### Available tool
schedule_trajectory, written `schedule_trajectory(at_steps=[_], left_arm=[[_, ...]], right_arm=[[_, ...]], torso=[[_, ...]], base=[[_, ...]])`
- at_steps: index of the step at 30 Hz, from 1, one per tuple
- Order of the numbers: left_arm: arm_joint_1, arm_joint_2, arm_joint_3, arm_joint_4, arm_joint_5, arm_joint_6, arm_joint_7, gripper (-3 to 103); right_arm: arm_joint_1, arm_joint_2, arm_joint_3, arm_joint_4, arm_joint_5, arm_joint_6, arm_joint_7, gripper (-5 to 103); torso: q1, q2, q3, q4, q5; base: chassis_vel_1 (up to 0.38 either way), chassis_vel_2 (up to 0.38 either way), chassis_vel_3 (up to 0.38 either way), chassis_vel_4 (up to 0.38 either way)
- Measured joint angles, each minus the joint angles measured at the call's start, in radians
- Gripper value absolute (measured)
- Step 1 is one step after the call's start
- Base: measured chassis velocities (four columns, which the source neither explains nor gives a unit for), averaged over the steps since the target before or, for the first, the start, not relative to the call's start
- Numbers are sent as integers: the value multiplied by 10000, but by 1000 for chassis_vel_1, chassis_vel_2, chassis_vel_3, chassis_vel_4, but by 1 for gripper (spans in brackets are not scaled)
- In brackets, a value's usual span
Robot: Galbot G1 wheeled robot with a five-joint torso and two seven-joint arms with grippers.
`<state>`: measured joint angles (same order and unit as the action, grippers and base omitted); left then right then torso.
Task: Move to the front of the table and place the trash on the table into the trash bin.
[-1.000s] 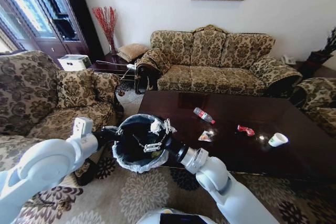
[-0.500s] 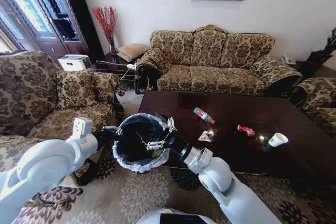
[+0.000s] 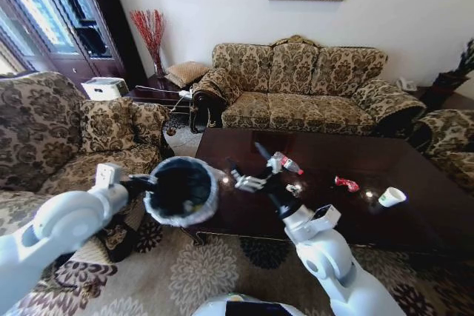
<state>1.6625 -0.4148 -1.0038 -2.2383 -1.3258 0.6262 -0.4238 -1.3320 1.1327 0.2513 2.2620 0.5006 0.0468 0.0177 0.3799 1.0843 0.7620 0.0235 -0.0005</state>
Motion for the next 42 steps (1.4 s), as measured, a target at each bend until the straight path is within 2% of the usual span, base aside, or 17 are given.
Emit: schedule_trajectory(at_steps=[5,9,16,26,28,30,33,35,37,39,42], left_arm=[[-116,-194,-119,45,-111,-78,-12,0],[-125,-278,-76,-10,-112,-82,2,0],[-104,-376,-12,-273,-92,-83,46,0],[-56,-465,-15,-800,-112,-47,83,0],[-56,-501,10,-899,-124,-34,117,0],[-58,-556,93,-960,-126,-26,134,0],[-59,-587,139,-963,-126,-22,133,0],[-56,-601,150,-977,-123,-20,132,0],[-51,-601,145,-981,-123,-20,139,0],[-34,-587,116,-982,-123,-19,182,0],[-28,-569,110,-981,-124,-20,200,0]], right_arm=[[-628,111,851,-1120,94,364,441,100],[-576,267,1116,-1898,180,486,658,100],[-253,631,1112,-3163,-18,761,899,100],[480,1169,865,-5328,178,762,1600,100],[920,1445,809,-6206,118,714,1900,100],[1554,1968,628,-7493,-107,546,2099,100],[1826,2301,502,-8077,-189,416,2109,100],[1930,2574,388,-8362,-202,390,1956,100],[1932,2679,335,-8389,-139,305,1843,100],[1980,2893,306,-8598,-287,237,1788,100],[2129,3039,309,-8877,-447,239,1869,100]], torso=[[-2,1,-1,-6,8],[-1,0,0,-2,6],[-1,0,-1,5,4],[-1,0,0,-5,13],[-1,0,0,-7,17],[0,0,0,-4,3],[-1,0,0,5,-8],[-1,0,-1,13,-1],[-1,1,-1,11,3],[-2,1,-1,-4,-1],[-1,0,0,-5,13]], base=[[0,0,0,0],[0,0,0,0],[-46,-35,58,63],[-177,-169,177,180],[-149,-135,124,96],[-30,-44,31,14],[12,29,-9,-6],[66,81,-13,-17],[73,23,-26,-16],[0,0,0,0],[0,0,0,0]])
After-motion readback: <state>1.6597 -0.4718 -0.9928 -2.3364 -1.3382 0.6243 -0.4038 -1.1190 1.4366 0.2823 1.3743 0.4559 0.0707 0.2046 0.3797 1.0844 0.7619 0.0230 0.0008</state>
